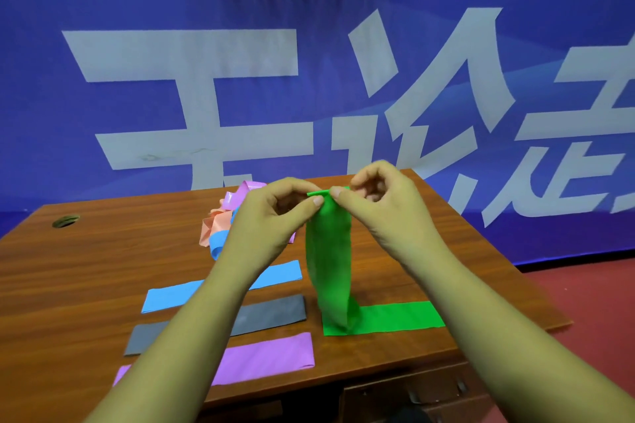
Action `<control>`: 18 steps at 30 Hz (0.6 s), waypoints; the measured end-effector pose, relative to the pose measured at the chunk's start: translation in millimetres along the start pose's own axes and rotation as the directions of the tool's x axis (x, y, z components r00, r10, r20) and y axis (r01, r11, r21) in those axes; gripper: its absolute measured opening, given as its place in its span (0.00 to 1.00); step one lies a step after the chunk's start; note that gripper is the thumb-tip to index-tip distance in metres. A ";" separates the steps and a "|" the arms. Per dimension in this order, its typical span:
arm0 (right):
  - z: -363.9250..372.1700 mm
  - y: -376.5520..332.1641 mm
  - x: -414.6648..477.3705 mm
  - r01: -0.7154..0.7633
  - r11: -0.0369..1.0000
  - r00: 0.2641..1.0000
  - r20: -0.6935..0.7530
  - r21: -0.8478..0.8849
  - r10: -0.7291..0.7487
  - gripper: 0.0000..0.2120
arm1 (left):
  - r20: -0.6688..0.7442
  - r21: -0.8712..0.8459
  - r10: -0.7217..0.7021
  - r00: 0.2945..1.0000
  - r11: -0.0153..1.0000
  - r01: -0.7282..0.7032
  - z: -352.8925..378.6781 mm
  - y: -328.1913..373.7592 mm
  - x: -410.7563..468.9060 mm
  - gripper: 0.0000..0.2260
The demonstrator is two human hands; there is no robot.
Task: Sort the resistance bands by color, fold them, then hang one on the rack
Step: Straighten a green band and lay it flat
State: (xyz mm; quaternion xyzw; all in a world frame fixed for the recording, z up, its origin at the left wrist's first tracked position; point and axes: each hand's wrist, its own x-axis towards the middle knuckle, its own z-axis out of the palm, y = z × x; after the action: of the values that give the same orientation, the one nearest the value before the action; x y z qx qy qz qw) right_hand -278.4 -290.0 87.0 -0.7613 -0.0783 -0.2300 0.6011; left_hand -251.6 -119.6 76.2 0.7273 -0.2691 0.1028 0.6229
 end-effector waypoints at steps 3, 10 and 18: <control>-7.3 -6.3 1.4 0.084 0.979 0.989 0.135 -0.187 -0.059 0.07 | -0.017 -0.002 -0.021 1.000 1.000 0.021 8.2 -1.7 0.5 0.03; -12.2 -21.3 15.0 0.040 0.994 0.988 0.153 -0.100 -0.024 0.03 | 0.062 -0.065 -0.066 0.996 0.995 0.070 12.8 -18.0 -2.0 0.14; -17.6 -19.1 36.2 -0.166 0.973 0.950 0.238 -0.158 0.201 0.07 | 0.128 -0.271 -0.211 0.969 0.933 0.239 28.2 -26.5 -2.4 0.10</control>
State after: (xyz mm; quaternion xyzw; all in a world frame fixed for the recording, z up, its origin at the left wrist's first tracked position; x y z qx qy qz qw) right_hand -258.5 -307.4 122.9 -0.8277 -0.0672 -0.0790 0.5516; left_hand -245.1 -144.0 46.7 0.6605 -0.2259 -0.0443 0.7147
